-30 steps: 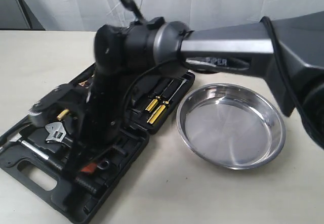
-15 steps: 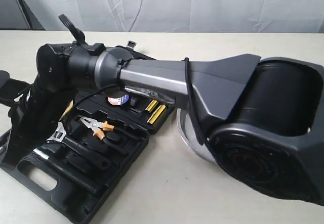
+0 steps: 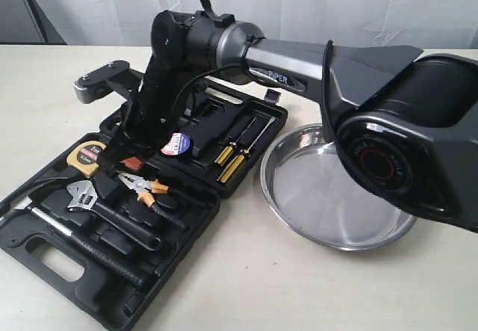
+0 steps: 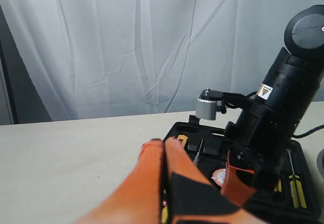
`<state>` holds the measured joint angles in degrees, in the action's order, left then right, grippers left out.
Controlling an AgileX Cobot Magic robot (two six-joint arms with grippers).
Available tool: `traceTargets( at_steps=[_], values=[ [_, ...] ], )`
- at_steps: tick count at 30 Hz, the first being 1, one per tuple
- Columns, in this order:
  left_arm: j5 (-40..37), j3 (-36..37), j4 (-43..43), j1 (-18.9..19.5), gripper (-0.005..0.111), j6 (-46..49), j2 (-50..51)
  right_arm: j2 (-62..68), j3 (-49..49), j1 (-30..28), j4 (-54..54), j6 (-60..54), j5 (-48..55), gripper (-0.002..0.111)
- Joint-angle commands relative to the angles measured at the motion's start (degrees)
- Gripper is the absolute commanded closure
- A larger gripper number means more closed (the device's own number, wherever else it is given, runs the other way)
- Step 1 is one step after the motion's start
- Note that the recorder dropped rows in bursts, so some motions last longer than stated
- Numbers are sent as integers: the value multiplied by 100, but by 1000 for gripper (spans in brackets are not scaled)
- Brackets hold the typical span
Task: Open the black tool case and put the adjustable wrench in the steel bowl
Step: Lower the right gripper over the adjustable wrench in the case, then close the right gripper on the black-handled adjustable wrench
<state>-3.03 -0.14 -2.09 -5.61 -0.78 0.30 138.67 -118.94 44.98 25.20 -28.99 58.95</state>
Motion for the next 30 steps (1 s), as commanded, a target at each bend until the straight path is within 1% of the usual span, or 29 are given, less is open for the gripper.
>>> traceTargets(
  at_steps=[1,6,8,10,12,14,15,16,17,18,19,20,21,23,25,26,30],
  values=[
    [12,14,-13,-25,107,-14,-30,-13,-21,249,-182,13,771,109],
    [12,14,-13,-25,107,-14,-30,-25,-21,619,-404,182,343,109],
    [12,14,-13,-25,107,-14,-30,-25,-21,756,-429,182,274,107],
    [12,14,-13,-25,107,-14,-30,-25,-21,872,-557,216,116,96],
    [12,14,-13,-25,107,-14,-30,-25,-21,941,-891,608,-118,78],
    [12,14,-13,-25,107,-14,-30,-25,-21,941,-1318,1017,-252,56],
    [12,14,-13,-25,107,-14,-30,-14,-21,941,-1449,1176,-263,48],
    [12,14,-13,-25,107,-14,-30,-2,-21,941,-1656,1421,-263,44],
    [12,14,-13,-25,107,-14,-30,27,-21,941,-1668,1445,-263,46],
    [12,14,-13,-25,107,-14,-30,89,-21,941,-1612,1444,-250,55],
    [12,14,-13,-25,107,-14,-30,103,-21,941,-1568,1444,-238,59],
    [12,14,-13,-25,107,-14,-30,191,-21,980,-1551,1444,-226,67],
    [12,14,-13,-25,107,-14,-30,216,-21,1004,-1551,1444,-214,68],
    [12,14,-13,-25,107,-14,-30,230,-21,1043,-1435,1423,-178,65],
    [12,14,-13,-25,107,-14,-30,217,-21,1043,-1375,1425,-155,56],
    [12,14,-13,-25,107,-14,-30,217,-21,1043,-1377,1425,-125,55],
    [12,14,-13,-25,107,-14,-30,198,-21,1043,-1221,1425,102,55]
  ],
)
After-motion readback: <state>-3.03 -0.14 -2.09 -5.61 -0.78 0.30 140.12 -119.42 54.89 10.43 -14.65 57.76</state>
